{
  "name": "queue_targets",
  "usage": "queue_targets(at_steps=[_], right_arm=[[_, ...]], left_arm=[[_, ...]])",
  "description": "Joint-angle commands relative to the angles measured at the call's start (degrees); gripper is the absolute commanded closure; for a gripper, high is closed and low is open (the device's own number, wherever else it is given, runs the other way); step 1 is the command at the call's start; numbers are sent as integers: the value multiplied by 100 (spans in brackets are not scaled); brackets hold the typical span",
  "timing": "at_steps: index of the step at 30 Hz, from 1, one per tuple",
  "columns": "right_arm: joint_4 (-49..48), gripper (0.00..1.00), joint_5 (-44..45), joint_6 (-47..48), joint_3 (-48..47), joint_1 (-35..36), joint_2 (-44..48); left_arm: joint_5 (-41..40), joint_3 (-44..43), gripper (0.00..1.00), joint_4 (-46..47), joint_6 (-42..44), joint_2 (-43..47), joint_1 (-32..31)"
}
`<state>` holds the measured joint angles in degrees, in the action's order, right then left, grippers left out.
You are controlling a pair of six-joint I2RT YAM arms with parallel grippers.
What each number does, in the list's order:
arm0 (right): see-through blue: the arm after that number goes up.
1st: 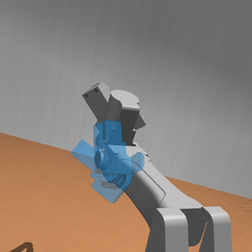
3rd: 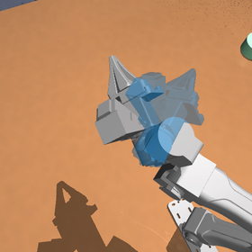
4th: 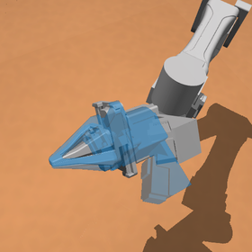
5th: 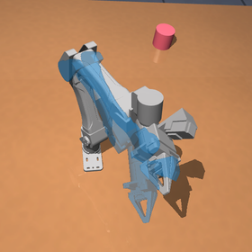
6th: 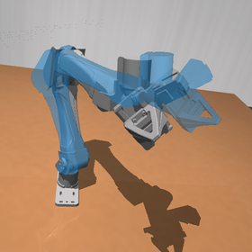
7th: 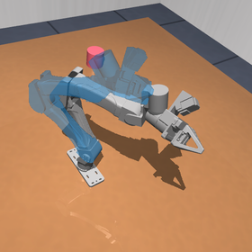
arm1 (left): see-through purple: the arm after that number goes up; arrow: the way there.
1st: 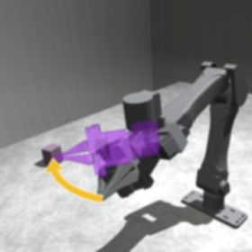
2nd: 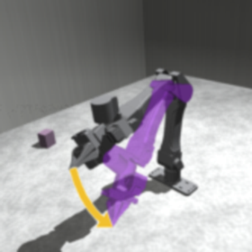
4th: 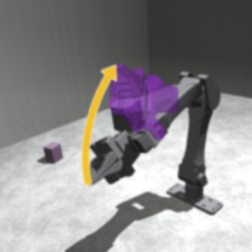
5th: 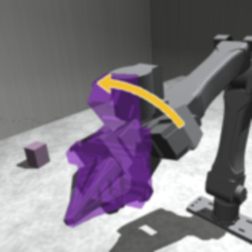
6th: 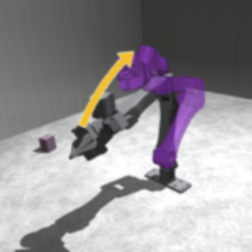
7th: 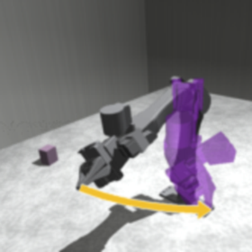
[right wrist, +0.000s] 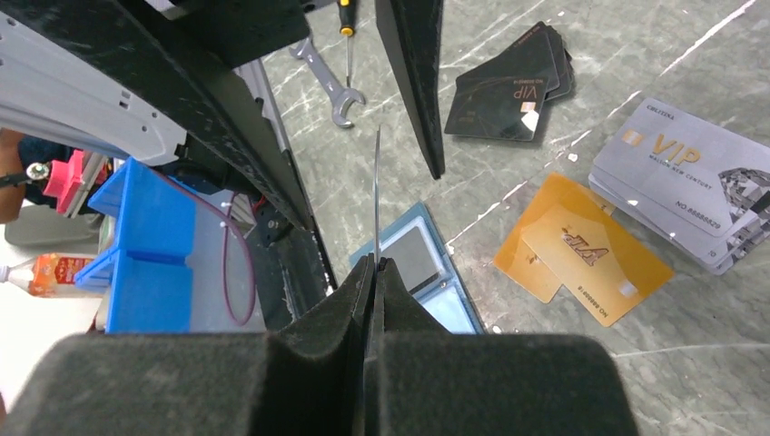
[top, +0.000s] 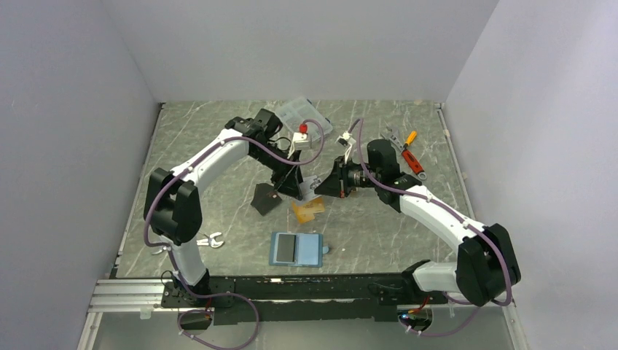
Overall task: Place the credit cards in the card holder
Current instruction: Pick up the credit card from the center of the board.
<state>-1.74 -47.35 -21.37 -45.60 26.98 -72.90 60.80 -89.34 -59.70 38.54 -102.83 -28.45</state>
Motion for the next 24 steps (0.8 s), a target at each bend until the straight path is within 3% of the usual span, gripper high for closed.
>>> queue_targets(at_steps=[1, 3, 8, 9, 12, 14, 19, 24], right_arm=[[95, 100, -287, 399, -344, 70, -33], [116, 100, -277, 445, -384, 88, -33], [-123, 100, -36, 272, -323, 85, 1], [-180, 96, 38, 205, -302, 88, 4], [-394, 74, 327, -100, -168, 67, 21], [-710, 65, 490, -362, 50, 60, 115], [-1785, 51, 639, -1154, 931, 14, 733], [-3027, 44, 851, -2095, 1804, 15, 1293]], left_arm=[[333, 8, 38, -73, 229, -94, -73], [444, -16, 51, -195, 314, -143, -102], [732, 36, 97, -317, 418, -132, -133], [758, 90, 100, -288, 398, -94, -135], [886, 289, 100, -94, 240, 61, -135], [1063, 448, 100, 146, -50, 175, -127], [1400, 986, 100, 1356, -1327, 559, -9], [1739, 1209, 100, 2385, -2473, 711, 111]])
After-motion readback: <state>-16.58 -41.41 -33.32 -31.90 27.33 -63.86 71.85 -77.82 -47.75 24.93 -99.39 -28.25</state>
